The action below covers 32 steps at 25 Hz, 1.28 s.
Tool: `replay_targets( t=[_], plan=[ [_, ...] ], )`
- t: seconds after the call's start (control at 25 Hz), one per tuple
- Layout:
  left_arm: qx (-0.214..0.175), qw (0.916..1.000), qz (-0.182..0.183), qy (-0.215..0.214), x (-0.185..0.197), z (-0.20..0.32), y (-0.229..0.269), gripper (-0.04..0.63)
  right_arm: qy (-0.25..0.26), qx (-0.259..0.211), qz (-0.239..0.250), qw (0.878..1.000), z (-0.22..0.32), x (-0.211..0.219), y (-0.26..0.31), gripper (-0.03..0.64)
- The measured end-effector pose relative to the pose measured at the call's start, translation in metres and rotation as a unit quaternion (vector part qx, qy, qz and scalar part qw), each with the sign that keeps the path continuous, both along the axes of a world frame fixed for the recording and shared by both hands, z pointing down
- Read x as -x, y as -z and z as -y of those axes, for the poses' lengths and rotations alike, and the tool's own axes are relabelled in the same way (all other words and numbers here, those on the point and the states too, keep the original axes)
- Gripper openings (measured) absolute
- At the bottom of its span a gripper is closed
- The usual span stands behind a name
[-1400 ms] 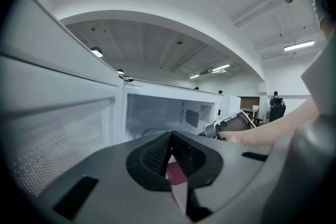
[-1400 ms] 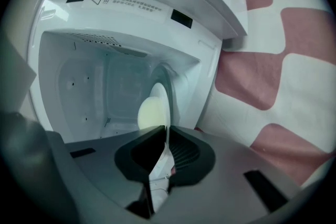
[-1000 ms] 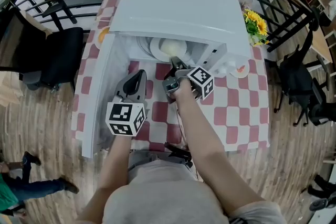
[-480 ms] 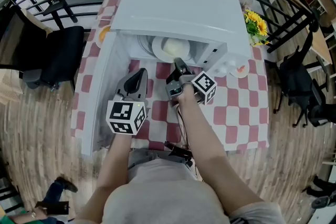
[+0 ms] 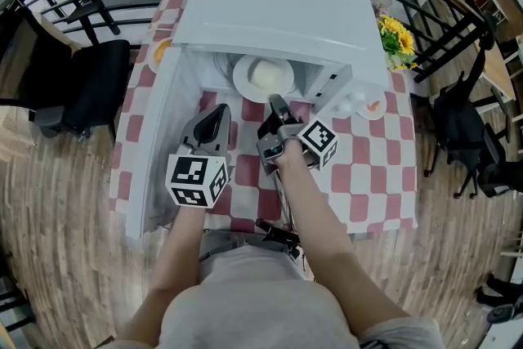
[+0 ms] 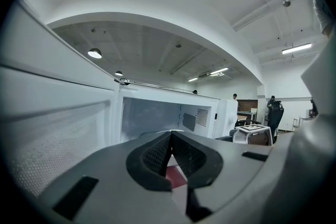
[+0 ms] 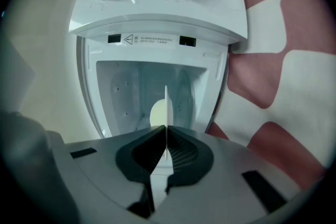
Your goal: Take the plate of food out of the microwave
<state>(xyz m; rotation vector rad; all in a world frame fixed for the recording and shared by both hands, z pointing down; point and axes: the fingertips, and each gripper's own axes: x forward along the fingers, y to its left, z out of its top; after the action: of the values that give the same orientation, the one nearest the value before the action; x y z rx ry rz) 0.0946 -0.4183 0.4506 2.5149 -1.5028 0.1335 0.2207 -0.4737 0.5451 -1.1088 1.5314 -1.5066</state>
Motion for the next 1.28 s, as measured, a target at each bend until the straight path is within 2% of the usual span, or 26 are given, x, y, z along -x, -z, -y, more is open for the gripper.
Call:
replay_targets(
  t=[0.32, 0.92, 1.28],
  plan=[
    [-0.008, 1.0000, -0.001, -0.004, -0.002, -0.003, 0.004, 0.002, -0.011, -0.026, -0.002, 1.000, -0.017, 0.002, 0.020, 0.029],
    [-0.024, 0.9996, -0.001, -0.016, -0.009, -0.011, 0.015, 0.002, -0.011, -0.045, 0.005, 0.999, -0.053, 0.004, 0.050, 0.029],
    [-0.034, 0.9991, -0.007, -0.022, -0.013, -0.018, 0.022, 0.002, -0.028, -0.046, 0.015, 0.998, -0.069, 0.005, 0.060, 0.029]
  ],
)
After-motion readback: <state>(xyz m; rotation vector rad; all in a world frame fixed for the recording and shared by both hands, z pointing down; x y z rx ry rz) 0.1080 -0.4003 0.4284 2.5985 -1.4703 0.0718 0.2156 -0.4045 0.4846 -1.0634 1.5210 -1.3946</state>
